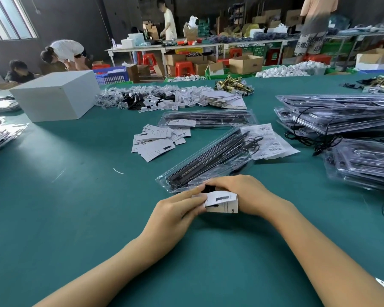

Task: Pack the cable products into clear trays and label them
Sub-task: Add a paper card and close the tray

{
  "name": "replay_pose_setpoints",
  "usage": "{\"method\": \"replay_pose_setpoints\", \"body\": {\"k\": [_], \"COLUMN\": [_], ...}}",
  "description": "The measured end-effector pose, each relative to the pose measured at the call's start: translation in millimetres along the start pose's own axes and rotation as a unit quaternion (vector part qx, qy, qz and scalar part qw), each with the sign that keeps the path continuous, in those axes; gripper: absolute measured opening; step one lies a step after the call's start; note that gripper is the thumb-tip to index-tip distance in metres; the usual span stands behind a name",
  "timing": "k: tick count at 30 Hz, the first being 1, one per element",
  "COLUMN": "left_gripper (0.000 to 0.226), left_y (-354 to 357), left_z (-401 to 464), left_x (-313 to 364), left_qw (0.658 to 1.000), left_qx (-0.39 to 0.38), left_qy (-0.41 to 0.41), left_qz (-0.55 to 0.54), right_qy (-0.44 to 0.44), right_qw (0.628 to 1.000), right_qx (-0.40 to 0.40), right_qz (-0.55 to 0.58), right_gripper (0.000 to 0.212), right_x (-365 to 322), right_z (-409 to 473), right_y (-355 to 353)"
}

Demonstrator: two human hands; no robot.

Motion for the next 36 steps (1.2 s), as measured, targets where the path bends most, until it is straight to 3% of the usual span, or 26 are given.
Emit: {"method": "replay_pose_setpoints", "body": {"k": [3, 7, 10, 14, 16, 19, 23, 27, 36], "left_gripper": [0.021, 0.022, 0.019, 0.042, 0.058, 0.053, 0.014, 0.018, 0.025], "left_y": [3.2, 1.2, 9.8, 18.9, 27.4, 28.6, 23.9, 13.2, 8.9], "left_z": [-0.5, -0.6, 0.3, -3.8, -0.9, -1.3, 6.1, 9.9, 10.0], "left_x": [11.1, 11.7, 11.9, -8.4, 0.2, 2.1, 8.5, 11.3, 11.1], "left_qw": [0.994, 0.992, 0.984, 0.985, 0.968, 0.96, 0.963, 0.955, 0.938], "left_qx": [0.012, 0.027, -0.016, -0.07, -0.112, -0.09, -0.034, 0.016, 0.023], "left_qy": [0.037, 0.036, 0.061, -0.006, 0.026, 0.022, 0.005, -0.022, -0.02], "left_qz": [0.101, 0.117, 0.168, 0.158, 0.224, 0.263, 0.269, 0.295, 0.345], "right_qy": [-0.004, -0.003, -0.002, -0.009, -0.009, -0.017, -0.018, 0.038, 0.192], "right_qw": [0.999, 0.995, 0.983, 0.974, 0.97, 0.97, 0.955, 0.888, 0.828], "right_qx": [-0.013, -0.024, -0.053, -0.089, -0.101, -0.106, -0.059, 0.004, 0.14], "right_qz": [0.029, 0.1, 0.175, 0.207, 0.221, 0.22, 0.29, 0.458, 0.508], "right_gripper": [0.045, 0.046, 0.047, 0.05, 0.051, 0.051, 0.04, 0.021, 0.021], "right_x": [1.1, 4.5, 6.7, 6.5, 5.3, 4.2, 7.3, 27.0, 63.9], "right_z": [0.0, 0.7, 0.8, -0.7, -2.6, -3.6, -4.3, -8.1, -11.4], "right_y": [0.8, 1.9, 4.9, 8.7, 9.1, 7.5, -3.4, -9.9, -18.1]}}
Point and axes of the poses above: each hand's wrist, its own z-axis towards the middle knuckle, its own y-axis out of the palm, x = y × z, the point moved 9 cm from there along z, towards the middle knuckle, and after that the axes turned 8 degrees about y, right-handed, at the moved point
